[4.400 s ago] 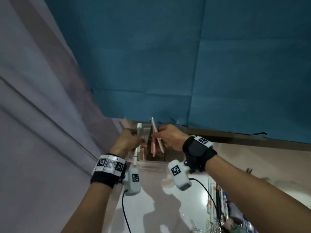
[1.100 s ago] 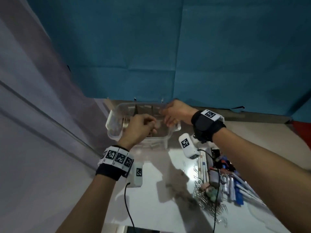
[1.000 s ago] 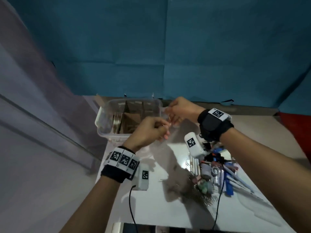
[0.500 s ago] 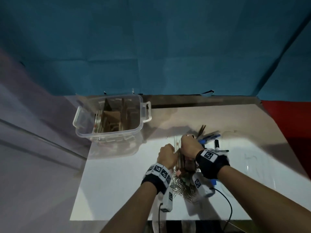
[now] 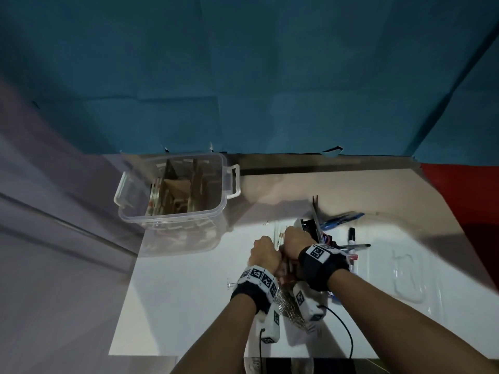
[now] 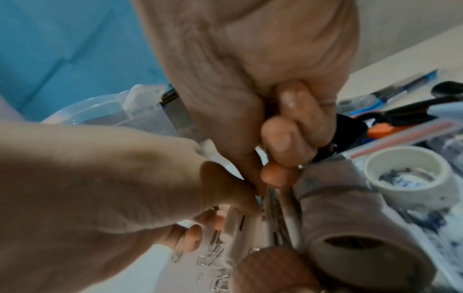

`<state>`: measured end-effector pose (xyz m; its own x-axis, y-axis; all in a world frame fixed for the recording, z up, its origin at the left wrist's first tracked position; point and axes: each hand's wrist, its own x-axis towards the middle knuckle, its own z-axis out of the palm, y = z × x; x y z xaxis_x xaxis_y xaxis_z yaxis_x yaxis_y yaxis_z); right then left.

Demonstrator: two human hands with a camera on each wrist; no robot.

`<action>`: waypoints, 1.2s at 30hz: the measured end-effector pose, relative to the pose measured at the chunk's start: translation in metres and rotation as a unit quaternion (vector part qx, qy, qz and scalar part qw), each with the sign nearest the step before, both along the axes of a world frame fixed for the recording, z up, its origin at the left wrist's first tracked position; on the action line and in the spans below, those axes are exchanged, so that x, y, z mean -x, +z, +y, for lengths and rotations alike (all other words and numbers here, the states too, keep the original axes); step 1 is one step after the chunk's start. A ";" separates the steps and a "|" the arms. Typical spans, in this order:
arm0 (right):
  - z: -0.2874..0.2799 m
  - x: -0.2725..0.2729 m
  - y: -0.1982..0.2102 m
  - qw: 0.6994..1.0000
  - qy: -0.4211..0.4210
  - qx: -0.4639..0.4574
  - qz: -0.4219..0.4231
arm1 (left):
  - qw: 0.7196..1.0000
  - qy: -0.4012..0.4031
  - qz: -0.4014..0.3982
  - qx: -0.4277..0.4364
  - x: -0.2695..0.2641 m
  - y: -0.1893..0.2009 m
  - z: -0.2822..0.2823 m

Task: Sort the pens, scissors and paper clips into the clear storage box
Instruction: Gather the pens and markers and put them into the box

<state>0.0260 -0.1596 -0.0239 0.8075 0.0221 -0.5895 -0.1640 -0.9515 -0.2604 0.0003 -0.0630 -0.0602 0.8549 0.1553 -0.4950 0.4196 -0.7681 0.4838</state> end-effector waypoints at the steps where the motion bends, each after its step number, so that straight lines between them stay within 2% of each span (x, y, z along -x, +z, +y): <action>1: 0.000 0.000 -0.002 1.000 -0.013 -0.008 -0.003 | 1.000 0.004 0.004 0.004 -0.001 0.000 0.002; 9: 0.007 0.001 -0.002 0.995 -0.078 -0.066 -0.001 | 1.000 0.004 0.008 0.011 -0.013 0.001 0.024; 13: -0.004 -0.010 0.020 0.984 -0.122 -0.120 -0.046 | 1.000 -0.008 0.002 0.010 -0.012 0.001 0.019; 17: -0.024 -0.018 0.051 0.969 -0.150 -0.184 -0.064 | 0.997 -0.062 -0.009 -0.035 -0.011 0.002 0.008; 22: -0.043 -0.022 0.078 0.967 -0.143 -0.210 -0.029 | 0.997 -0.078 0.008 0.001 -0.020 0.017 0.016; 25: -0.043 -0.026 0.097 0.966 -0.125 -0.227 -0.004 | 0.996 -0.045 0.015 0.079 -0.026 0.040 0.034; 28: -0.032 -0.033 0.121 0.964 -0.106 -0.242 -0.009 | 0.985 -0.028 -0.006 0.172 -0.025 0.079 0.057; 32: -0.008 -0.052 0.148 0.959 -0.075 -0.273 -0.030 | 0.966 -0.035 -0.087 0.241 -0.020 0.146 0.092; 36: 0.038 -0.073 0.168 0.952 -0.032 -0.298 -0.054 | 0.940 0.022 -0.165 0.298 -0.020 0.192 0.139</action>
<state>0.0987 -0.1214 0.1446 0.8739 0.2755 -0.4004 -0.1581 -0.6180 -0.7701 0.0207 0.0765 0.1321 0.9766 -0.0262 -0.2134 0.1955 -0.3053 0.9320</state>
